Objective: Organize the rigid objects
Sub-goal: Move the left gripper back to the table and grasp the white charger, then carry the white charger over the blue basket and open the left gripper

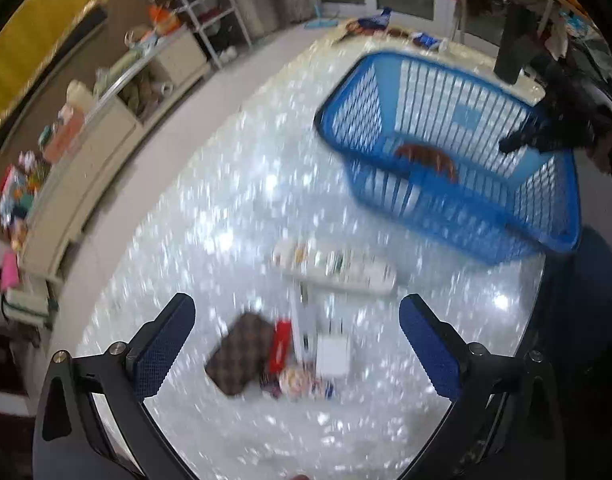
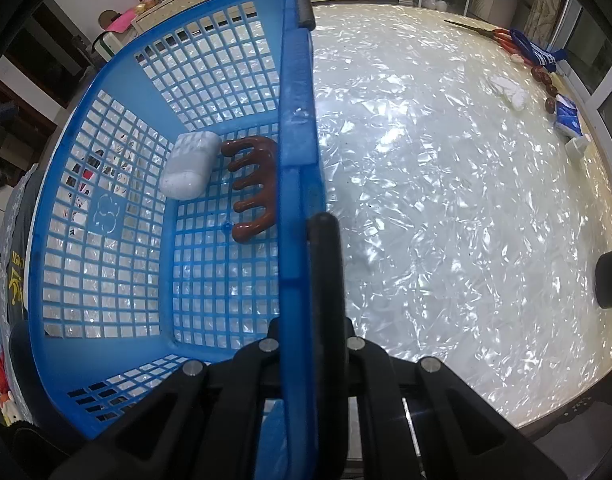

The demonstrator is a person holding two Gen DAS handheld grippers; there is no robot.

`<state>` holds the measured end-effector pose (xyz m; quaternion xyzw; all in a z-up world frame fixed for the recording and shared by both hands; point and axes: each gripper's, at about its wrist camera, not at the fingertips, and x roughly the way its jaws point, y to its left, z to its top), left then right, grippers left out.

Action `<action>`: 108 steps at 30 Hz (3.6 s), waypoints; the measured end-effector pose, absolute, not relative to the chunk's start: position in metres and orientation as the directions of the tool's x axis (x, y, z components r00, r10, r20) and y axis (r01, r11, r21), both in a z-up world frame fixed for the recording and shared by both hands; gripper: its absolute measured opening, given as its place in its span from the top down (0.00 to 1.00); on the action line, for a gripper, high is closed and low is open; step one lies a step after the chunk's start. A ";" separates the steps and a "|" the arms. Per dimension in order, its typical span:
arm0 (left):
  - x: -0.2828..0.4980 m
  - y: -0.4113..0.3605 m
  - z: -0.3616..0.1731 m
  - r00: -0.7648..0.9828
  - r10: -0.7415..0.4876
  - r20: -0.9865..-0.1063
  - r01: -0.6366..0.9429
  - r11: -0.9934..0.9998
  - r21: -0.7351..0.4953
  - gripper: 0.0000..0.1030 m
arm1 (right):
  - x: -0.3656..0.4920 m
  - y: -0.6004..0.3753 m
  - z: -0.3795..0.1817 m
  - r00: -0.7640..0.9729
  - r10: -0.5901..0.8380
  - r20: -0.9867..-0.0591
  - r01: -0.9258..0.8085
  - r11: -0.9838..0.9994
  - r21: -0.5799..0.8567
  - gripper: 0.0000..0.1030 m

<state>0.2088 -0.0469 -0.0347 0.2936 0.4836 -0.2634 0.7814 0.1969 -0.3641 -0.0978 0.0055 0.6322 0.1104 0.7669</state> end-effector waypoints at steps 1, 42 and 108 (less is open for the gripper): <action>0.205 -0.041 -0.041 0.382 -0.128 -0.915 0.694 0.693 0.193 0.00 | 0.197 -0.364 -0.098 0.176 0.176 -0.968 -0.162 0.976 0.148 0.95; 0.203 -0.044 -0.178 0.174 -0.166 -0.971 0.720 0.694 0.010 0.60 | 0.196 -0.364 -0.100 0.180 0.186 -0.966 -0.147 0.976 0.160 0.95; 0.239 -0.253 -0.104 0.277 -0.230 -0.933 0.918 0.349 0.187 0.60 | 0.203 -0.373 -0.097 0.212 0.199 -0.957 -0.122 0.977 0.176 0.95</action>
